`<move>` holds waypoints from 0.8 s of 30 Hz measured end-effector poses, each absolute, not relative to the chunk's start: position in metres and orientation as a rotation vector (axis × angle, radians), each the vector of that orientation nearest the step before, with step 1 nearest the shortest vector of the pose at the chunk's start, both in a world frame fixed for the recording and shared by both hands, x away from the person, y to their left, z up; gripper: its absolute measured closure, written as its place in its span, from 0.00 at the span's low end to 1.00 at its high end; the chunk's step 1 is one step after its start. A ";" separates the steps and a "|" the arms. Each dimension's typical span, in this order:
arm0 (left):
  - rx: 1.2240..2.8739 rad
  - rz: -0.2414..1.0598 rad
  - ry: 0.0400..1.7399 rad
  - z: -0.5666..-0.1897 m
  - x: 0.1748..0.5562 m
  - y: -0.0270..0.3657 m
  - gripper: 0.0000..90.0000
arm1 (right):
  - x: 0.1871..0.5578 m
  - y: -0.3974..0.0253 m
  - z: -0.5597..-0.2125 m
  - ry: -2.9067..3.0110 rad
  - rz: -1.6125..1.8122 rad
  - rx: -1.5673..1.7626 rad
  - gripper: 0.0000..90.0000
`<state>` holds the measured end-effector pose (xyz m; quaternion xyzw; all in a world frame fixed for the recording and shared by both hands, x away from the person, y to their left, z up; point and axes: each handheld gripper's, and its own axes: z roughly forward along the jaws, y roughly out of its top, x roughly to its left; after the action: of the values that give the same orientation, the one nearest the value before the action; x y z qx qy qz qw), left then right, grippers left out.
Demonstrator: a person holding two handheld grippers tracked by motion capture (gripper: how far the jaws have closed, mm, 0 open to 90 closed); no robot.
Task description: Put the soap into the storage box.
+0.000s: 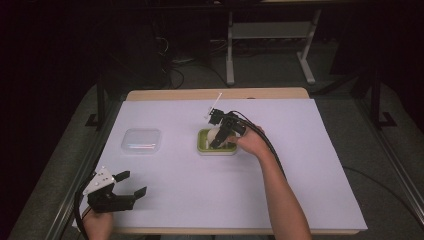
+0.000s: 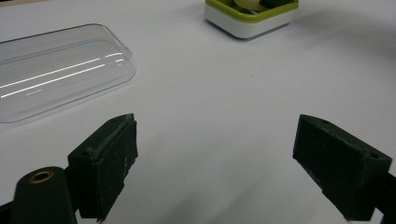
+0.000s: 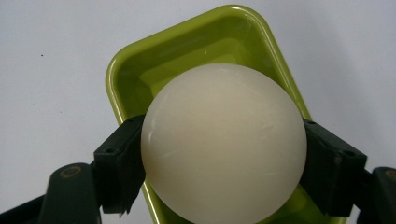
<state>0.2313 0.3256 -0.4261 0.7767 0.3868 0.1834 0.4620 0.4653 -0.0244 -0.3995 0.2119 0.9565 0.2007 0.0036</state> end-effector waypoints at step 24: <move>1.907 0.452 0.950 -0.426 0.231 0.325 0.14 | 0.466 -0.026 -0.400 3.000 0.616 0.675 0.26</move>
<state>0.2312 0.3253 -0.4260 0.7760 0.3865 0.1839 0.4632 0.4659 -0.0256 -0.3999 0.2152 0.9566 0.1964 0.0025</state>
